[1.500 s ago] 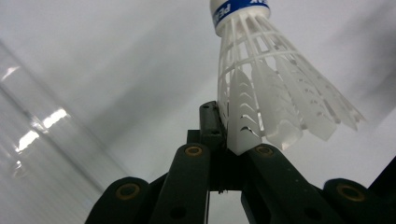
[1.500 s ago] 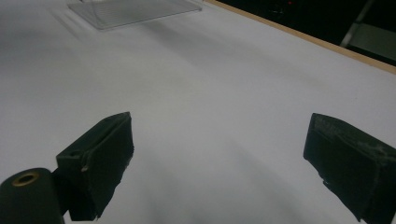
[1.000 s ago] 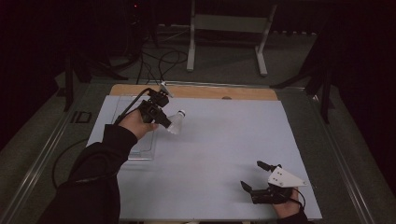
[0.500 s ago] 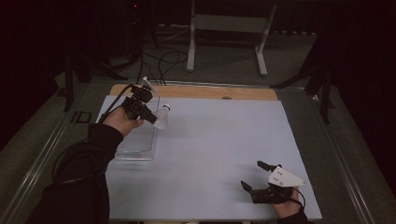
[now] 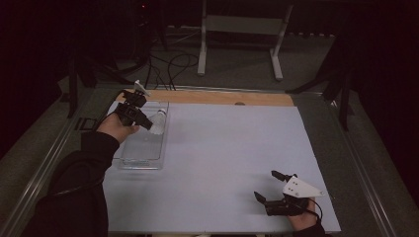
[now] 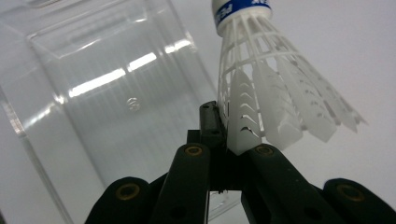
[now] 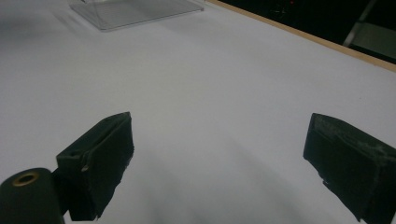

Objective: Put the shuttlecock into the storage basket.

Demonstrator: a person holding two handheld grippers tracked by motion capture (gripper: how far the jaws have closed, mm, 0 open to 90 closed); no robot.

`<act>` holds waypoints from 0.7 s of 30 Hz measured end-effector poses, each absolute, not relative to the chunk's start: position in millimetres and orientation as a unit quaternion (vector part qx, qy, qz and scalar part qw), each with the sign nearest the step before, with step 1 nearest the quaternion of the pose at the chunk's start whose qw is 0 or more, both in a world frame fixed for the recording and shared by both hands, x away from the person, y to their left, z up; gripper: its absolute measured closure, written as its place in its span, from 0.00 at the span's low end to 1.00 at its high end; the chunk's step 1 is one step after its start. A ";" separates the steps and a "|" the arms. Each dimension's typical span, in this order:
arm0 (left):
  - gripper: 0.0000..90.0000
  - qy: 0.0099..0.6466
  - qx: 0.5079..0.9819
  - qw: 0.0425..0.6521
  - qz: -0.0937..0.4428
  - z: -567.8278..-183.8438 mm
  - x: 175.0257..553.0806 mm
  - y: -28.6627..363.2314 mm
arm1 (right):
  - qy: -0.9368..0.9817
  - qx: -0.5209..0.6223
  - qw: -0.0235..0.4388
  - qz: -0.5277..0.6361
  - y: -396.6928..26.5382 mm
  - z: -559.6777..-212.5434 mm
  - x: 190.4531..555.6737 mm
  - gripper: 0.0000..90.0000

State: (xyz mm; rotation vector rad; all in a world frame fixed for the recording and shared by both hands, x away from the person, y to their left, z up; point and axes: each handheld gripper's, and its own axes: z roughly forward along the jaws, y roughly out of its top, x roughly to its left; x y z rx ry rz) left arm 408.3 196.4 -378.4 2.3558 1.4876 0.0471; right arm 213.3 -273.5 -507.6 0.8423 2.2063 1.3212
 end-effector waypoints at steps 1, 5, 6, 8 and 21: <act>1.00 0.530 0.829 0.176 0.018 -379.8 408.8 198.0 | 0.796 0.304 0.215 0.477 -273.7 -507.8 213.5 0.09; 1.00 0.539 0.823 0.176 0.017 -385.5 410.9 204.1 | 0.796 0.305 0.214 0.478 -274.0 -507.8 213.5 0.09; 1.00 0.543 0.821 0.178 0.016 -386.9 411.5 205.4 | 0.796 0.305 0.214 0.477 -274.0 -507.8 213.5 0.09; 1.00 0.547 0.818 0.179 0.016 -389.6 412.5 207.1 | 0.796 0.305 0.214 0.478 -274.0 -507.8 213.6 0.09; 1.00 0.552 0.815 0.176 0.005 -412.1 418.2 206.8 | 0.795 0.306 0.212 0.478 -274.6 -507.4 213.4 0.09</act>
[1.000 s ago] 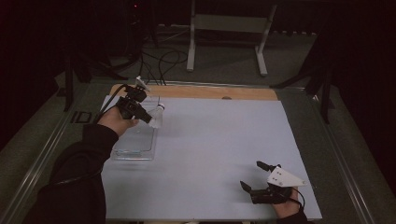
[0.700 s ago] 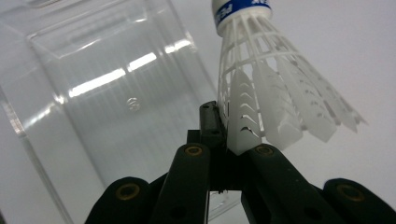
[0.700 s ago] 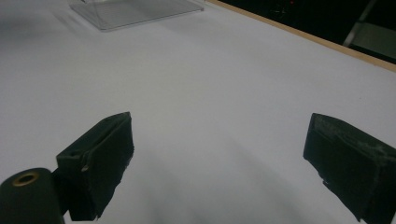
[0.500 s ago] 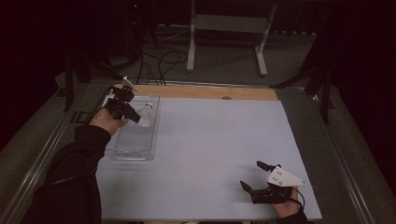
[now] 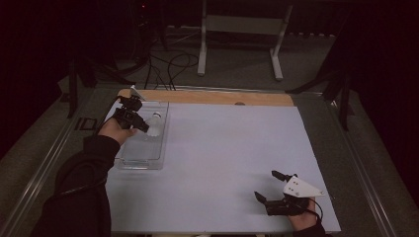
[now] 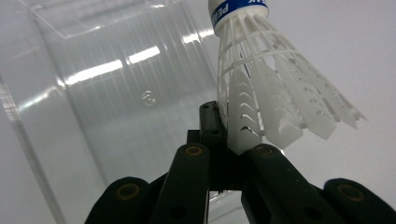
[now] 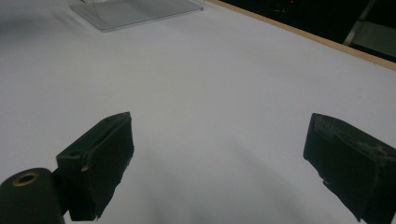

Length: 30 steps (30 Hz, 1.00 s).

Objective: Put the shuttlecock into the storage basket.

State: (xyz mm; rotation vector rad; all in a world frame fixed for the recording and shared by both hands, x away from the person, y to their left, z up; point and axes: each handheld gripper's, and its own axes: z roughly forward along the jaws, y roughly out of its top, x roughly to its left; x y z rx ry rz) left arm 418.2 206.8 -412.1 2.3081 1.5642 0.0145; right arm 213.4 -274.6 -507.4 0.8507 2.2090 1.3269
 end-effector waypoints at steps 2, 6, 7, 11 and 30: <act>1.00 0.552 0.815 0.173 0.002 -415.7 419.4 205.7 | 0.796 0.305 0.213 0.478 -274.7 -507.8 213.8 0.09; 1.00 0.552 0.816 0.169 -0.001 -420.5 420.8 205.4 | 0.796 0.305 0.212 0.477 -274.8 -507.5 213.6 0.09; 1.00 0.554 0.815 0.169 0.000 -423.1 421.2 205.7 | 0.796 0.305 0.212 0.478 -275.0 -507.7 213.7 0.09; 1.00 0.559 0.812 0.167 -0.003 -428.9 422.2 206.1 | 0.797 0.304 0.211 0.478 -275.0 -507.9 213.9 0.09; 1.00 0.564 0.811 0.153 -0.013 -458.3 426.4 207.9 | 0.798 0.306 0.206 0.477 -274.9 -508.4 214.1 0.09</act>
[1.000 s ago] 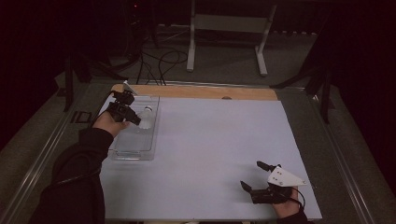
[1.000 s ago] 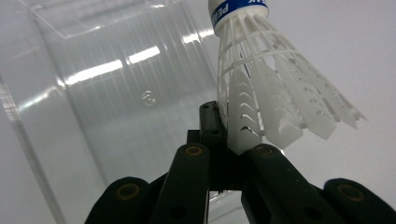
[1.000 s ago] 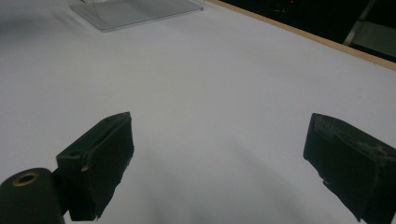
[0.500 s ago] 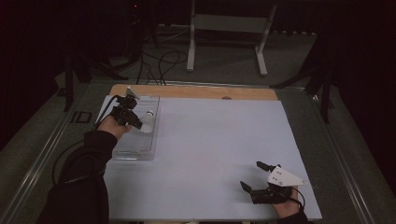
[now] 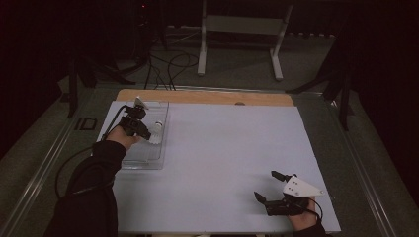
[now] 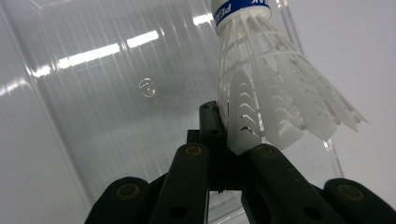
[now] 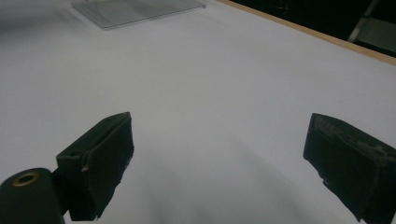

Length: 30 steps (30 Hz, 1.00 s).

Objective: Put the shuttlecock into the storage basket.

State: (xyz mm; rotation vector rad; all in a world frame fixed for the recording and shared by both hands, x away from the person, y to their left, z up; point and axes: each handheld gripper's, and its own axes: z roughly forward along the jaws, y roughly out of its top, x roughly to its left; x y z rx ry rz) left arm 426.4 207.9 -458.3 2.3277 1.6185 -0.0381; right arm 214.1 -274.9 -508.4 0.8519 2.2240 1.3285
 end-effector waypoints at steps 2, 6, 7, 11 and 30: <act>1.00 0.562 0.813 0.149 -0.015 -460.9 426.7 207.8 | 0.798 0.305 0.206 0.477 -274.9 -508.3 214.0 0.09; 1.00 0.564 0.813 0.144 -0.017 -465.2 427.4 207.3 | 0.798 0.305 0.206 0.477 -275.0 -508.3 214.1 0.09; 1.00 0.564 0.813 0.144 -0.018 -465.8 427.6 207.4 | 0.798 0.305 0.206 0.477 -275.0 -508.4 214.1 0.09; 1.00 0.565 0.813 0.140 -0.025 -469.8 428.6 207.2 | 0.798 0.305 0.205 0.477 -275.0 -508.4 214.2 0.09; 1.00 0.566 0.818 0.100 -0.023 -485.2 431.0 199.0 | 0.799 0.306 0.204 0.476 -274.9 -508.6 214.2 0.09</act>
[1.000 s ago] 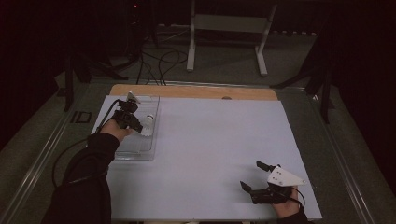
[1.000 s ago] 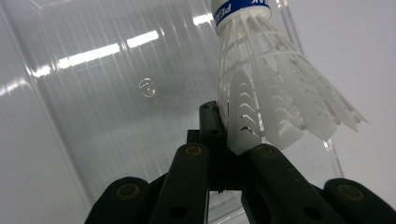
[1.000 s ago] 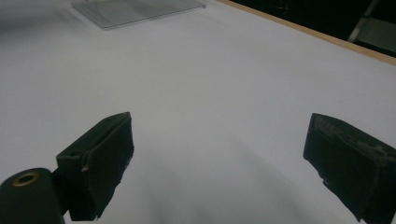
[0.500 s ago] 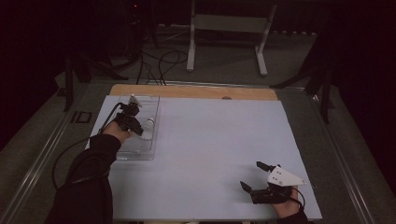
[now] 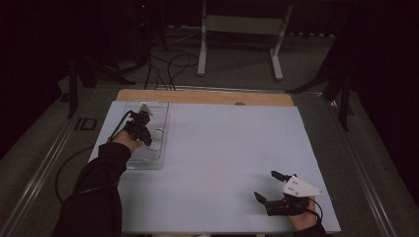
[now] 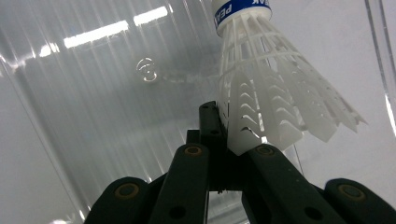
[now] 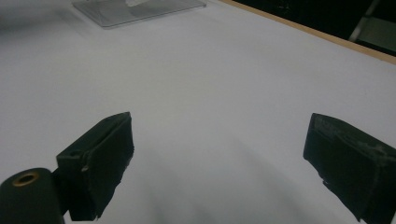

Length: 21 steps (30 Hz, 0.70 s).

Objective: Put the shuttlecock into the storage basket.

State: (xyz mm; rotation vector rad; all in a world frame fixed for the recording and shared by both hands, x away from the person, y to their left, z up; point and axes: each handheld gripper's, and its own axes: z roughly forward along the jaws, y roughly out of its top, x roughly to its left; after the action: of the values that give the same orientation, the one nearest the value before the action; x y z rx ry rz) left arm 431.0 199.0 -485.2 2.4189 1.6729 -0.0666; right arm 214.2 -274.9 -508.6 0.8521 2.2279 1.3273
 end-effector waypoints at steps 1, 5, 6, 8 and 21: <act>1.00 0.566 0.818 0.099 -0.021 -485.3 431.0 198.5 | 0.799 0.305 0.204 0.476 -275.0 -508.6 214.3 0.09; 1.00 0.564 0.820 0.096 -0.022 -486.1 431.3 196.6 | 0.798 0.306 0.205 0.476 -275.3 -508.6 214.2 0.09; 1.00 0.566 0.819 0.098 -0.022 -486.0 431.5 196.7 | 0.798 0.305 0.205 0.477 -275.3 -508.6 214.3 0.09; 1.00 0.564 0.820 0.095 -0.021 -486.7 431.4 196.2 | 0.799 0.305 0.205 0.477 -275.1 -508.5 214.2 0.09; 0.75 0.560 0.825 0.075 -0.015 -486.6 426.0 196.5 | 0.798 0.305 0.206 0.477 -275.4 -508.1 214.0 0.09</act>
State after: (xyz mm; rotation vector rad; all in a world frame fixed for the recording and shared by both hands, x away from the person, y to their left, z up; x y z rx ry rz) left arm 426.0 196.5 -486.6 2.4748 1.6785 -0.0457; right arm 214.0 -275.4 -508.1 0.8508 2.2241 1.3287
